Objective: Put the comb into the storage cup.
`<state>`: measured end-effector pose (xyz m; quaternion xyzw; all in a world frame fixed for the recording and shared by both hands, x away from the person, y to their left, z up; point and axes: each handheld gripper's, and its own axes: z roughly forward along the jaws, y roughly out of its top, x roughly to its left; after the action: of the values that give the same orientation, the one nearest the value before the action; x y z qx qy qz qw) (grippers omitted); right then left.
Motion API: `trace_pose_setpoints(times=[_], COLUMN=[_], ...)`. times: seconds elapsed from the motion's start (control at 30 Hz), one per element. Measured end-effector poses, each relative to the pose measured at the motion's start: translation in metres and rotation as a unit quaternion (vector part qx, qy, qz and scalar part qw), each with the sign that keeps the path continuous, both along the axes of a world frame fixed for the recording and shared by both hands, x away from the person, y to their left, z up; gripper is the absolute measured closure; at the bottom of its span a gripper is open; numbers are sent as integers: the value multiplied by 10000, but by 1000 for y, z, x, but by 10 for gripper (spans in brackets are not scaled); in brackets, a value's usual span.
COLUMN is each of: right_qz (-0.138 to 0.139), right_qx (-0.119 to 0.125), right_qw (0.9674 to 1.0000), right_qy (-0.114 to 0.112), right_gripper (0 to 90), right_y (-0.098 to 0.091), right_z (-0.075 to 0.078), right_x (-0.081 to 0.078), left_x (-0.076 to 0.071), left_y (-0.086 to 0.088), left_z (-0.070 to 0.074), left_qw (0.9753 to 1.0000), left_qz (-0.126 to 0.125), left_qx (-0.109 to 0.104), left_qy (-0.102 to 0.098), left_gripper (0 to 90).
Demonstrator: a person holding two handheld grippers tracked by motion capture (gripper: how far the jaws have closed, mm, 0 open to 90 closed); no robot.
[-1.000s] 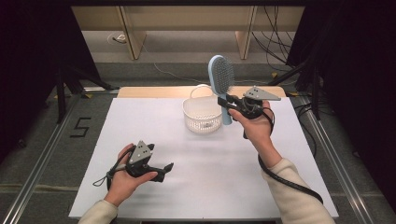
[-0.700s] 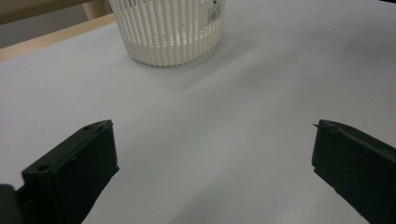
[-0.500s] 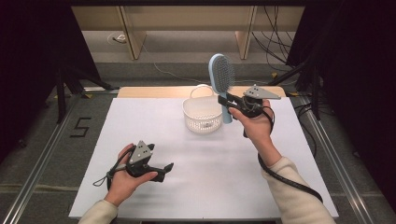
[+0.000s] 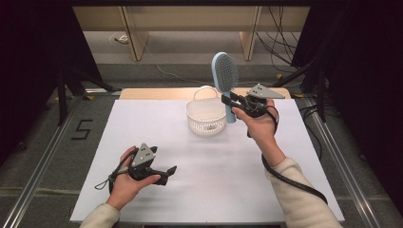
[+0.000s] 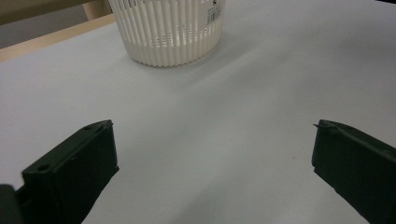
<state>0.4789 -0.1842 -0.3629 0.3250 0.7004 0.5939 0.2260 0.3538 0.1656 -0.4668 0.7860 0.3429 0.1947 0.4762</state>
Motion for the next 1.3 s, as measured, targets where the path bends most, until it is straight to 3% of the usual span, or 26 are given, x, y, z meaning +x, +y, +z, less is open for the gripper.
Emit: trace_pose_setpoints(times=[1.3], right_qz=[-11], right_qx=[27], right_qw=[10000], right_qy=[-46], right_gripper=[706], right_y=[9], right_z=[8], right_x=[9], left_x=[0], left_y=[0], left_z=[0], left_qw=[10000], left_qz=[-3], left_qx=[3], left_qy=[-5], left_gripper=[0])
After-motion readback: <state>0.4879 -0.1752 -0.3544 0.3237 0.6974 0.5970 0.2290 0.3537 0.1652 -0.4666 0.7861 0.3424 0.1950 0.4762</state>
